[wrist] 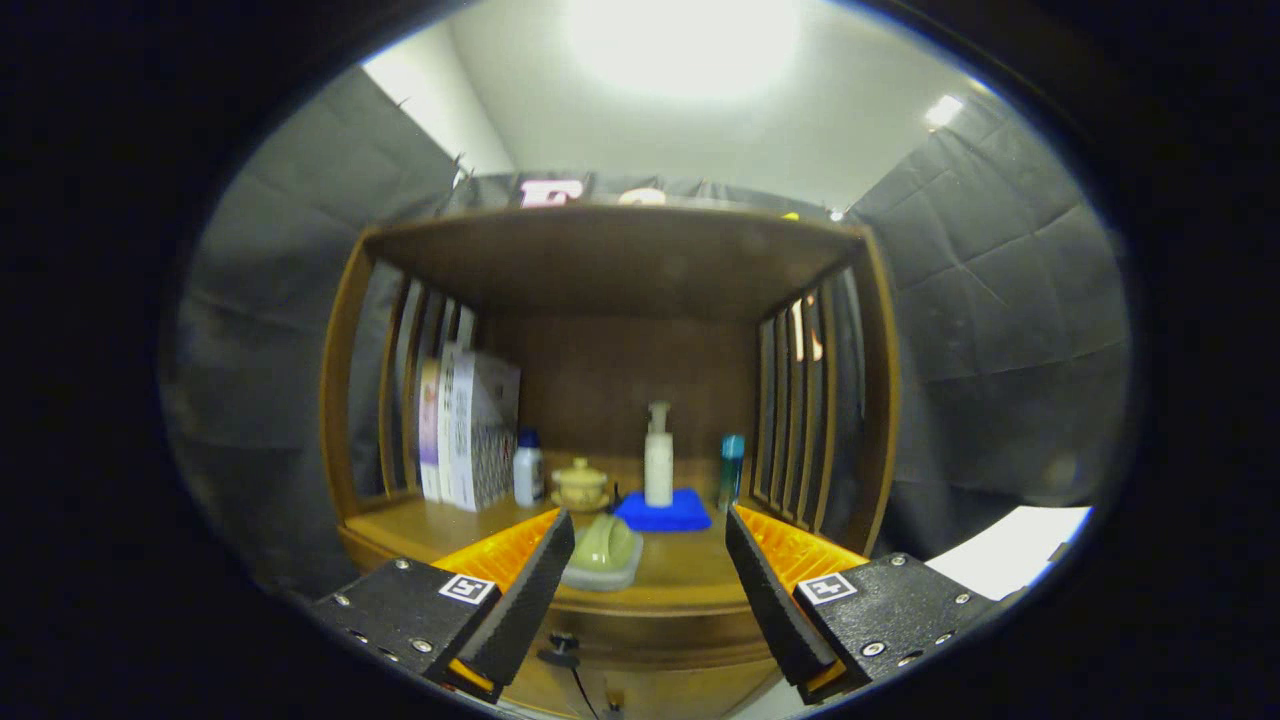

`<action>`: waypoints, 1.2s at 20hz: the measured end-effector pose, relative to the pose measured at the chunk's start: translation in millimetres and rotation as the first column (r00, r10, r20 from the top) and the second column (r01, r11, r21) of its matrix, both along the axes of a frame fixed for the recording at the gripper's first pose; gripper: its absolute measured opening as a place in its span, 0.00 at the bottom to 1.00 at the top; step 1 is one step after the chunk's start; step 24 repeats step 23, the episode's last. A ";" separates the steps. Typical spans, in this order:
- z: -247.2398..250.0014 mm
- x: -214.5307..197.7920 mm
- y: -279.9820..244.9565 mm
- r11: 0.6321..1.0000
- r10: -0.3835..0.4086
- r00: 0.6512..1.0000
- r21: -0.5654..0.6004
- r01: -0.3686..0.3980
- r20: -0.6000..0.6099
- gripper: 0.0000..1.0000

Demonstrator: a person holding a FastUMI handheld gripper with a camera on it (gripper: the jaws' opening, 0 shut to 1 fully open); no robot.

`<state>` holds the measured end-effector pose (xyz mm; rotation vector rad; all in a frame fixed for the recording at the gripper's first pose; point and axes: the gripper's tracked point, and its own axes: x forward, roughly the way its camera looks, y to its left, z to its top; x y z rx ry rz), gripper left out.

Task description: Pull open the drawer, take out the items inside it, and place them on the countertop above the cabinet.

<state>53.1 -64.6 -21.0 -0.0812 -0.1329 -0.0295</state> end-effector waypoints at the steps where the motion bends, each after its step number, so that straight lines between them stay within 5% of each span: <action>1: 15.0 -9.9 -6.6 1.000 -0.006 1.000 0.011 0.006 0.013 0.94; 13: 110.4 -99.2 0.3 1.000 -0.017 1.000 -0.019 0.017 -0.005 0.94; 24: 130.2 -118.5 6.6 0.992 -0.056 0.997 -0.110 0.062 0.059 0.94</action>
